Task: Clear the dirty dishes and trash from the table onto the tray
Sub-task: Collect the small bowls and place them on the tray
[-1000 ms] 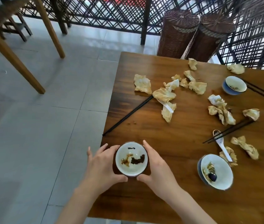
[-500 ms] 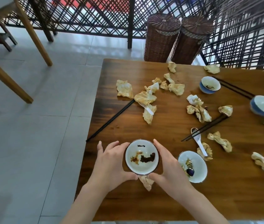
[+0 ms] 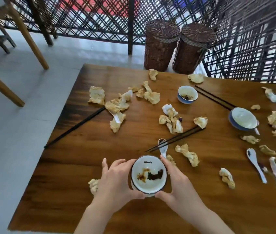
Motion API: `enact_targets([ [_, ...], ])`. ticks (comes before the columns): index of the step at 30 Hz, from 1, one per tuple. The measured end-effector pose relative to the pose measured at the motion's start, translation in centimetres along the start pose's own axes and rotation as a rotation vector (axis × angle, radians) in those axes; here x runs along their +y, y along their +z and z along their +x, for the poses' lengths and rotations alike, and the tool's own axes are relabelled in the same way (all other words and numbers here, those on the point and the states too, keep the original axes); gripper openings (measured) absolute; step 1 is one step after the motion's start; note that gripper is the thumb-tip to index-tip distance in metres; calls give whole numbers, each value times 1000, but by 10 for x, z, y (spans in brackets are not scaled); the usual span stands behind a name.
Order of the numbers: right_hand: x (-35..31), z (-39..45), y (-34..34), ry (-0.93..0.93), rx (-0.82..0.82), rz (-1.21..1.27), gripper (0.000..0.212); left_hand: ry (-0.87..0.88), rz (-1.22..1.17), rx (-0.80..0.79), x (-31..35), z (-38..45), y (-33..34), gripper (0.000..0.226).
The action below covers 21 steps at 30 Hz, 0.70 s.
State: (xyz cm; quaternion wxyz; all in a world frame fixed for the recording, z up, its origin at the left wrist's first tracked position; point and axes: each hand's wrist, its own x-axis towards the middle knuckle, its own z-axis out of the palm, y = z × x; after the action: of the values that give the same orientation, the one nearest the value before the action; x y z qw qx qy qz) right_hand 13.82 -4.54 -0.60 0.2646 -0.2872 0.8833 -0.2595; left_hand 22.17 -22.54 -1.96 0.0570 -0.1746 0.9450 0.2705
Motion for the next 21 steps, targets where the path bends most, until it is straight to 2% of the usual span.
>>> enact_targets([
  [7,32,5,5,-49,-50,20,104,-134,23,-1,18,-5,22,100],
  [21,41,13,25,-94,-67,16,102,-199,76,-1,19,-10,24,101],
])
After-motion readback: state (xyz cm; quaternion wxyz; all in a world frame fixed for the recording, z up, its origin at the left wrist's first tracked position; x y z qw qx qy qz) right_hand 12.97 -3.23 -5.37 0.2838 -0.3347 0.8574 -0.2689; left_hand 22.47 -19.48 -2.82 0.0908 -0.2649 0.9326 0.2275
